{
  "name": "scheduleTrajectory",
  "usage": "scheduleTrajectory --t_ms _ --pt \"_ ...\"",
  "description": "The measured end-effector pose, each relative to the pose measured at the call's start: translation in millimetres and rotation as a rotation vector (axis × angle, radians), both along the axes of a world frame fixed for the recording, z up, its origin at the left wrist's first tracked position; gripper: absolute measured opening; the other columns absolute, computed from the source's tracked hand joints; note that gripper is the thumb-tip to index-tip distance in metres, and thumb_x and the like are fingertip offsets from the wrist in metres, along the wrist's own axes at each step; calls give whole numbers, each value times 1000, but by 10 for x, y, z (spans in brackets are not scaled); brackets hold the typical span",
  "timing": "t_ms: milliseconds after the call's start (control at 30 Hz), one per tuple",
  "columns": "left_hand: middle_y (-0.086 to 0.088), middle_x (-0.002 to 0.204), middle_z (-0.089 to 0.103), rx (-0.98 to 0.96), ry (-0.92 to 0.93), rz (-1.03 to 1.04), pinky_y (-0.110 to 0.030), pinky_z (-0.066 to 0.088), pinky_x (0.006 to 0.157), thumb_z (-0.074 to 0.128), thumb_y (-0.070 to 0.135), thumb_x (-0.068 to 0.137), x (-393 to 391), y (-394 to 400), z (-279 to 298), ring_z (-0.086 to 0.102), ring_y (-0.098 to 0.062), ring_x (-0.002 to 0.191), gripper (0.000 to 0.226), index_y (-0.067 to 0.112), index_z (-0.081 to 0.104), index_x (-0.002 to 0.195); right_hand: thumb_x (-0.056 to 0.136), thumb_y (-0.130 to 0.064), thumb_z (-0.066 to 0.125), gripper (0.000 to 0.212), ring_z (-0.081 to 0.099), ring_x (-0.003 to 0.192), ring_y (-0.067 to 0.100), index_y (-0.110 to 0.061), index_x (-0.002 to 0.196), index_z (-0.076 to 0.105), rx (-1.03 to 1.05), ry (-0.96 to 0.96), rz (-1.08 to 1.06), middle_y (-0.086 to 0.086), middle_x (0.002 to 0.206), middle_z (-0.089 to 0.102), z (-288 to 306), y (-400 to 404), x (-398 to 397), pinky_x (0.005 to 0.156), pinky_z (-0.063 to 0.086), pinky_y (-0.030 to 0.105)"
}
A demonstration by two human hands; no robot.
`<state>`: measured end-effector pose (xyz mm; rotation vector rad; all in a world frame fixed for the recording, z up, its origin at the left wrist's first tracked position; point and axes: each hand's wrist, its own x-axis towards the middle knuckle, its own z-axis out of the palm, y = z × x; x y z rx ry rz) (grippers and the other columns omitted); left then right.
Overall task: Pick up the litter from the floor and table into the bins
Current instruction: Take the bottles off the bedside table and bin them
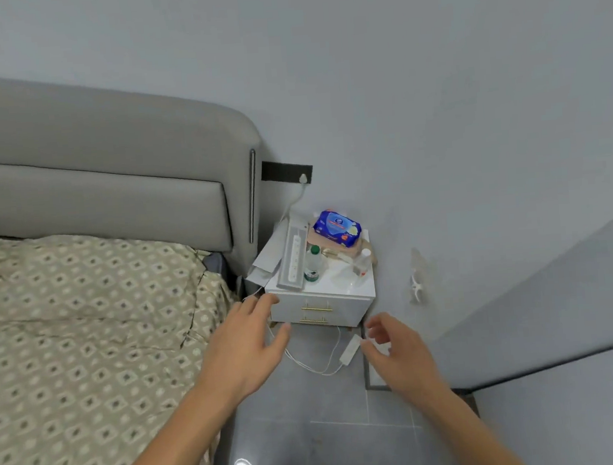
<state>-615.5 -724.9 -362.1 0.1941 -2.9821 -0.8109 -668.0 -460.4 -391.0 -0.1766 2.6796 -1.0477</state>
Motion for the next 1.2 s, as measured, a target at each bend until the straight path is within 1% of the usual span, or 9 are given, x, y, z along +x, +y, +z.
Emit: scheduleTrajectory --t_ms 133,300,533,633,800,900,1000,1100,1200 --pt "15 113 56 32 -52 -1 -34 51 84 51 49 95 -311 -233 -133 54 -11 111 40 33 50 131 89 -35 64 23 61 99 1 -38 110 54 14 -52 2 -16 102 62 -214 -320 -188 88 53 30" --pt "9 112 59 30 -129 -73 -40 52 85 56 42 92 -1187 -279 -404 55 -16 111 38 28 52 128 91 -37 62 36 58 100 3 -36 125 48 108 -96 3 -16 115 55 -555 -336 -779 84 51 26" --pt "3 120 60 -19 -221 -132 -43 54 87 53 42 93 -2864 -56 -920 57 -21 114 43 28 49 133 90 -35 65 45 62 98 16 -35 131 47 150 -116 -87 -6 125 48 -1194 -135 -2424 82 56 36" --pt "-1 125 59 -23 -293 -141 -42 54 88 53 42 95 -3585 68 -1268 57 -23 116 45 28 47 136 88 -31 66 43 63 101 25 -30 128 51 175 -110 -156 0 125 47 -1513 -79 -3226 80 53 35" --pt "-5 131 52 30 -509 -125 -39 54 89 61 38 90 -4504 216 -2034 60 -23 111 53 27 48 139 88 -37 66 54 51 114 36 -26 137 46 368 -149 -214 9 133 40 -2147 -10 -4138 85 54 43" --pt "-5 132 46 -65 -661 -185 -39 56 87 69 43 83 -4800 230 -2481 61 -25 106 68 31 41 144 87 -37 68 59 48 116 37 -25 140 43 436 -248 -172 10 135 38 -2518 -14 -4338 86 54 43" --pt "-6 132 42 -207 -742 -319 -39 58 86 77 48 76 -4897 223 -2838 63 -26 104 81 30 36 143 87 -34 69 58 53 113 36 -25 139 45 421 -346 -153 11 133 41 -2803 -34 -4333 88 54 43" --pt "-8 132 41 -208 -744 -399 -38 58 84 77 39 80 -4883 186 -3098 64 -28 99 70 27 40 138 87 -26 68 45 60 103 34 -21 130 53 362 -335 -212 10 124 46 -3002 -98 -4260 84 55 41" --pt "-6 126 44 -242 -645 -477 -37 58 78 68 20 87 -4875 157 -3268 63 -27 92 48 23 47 130 87 -21 68 36 61 93 33 -18 121 58 348 -257 -287 9 115 49 -3122 -154 -4202 79 54 40"
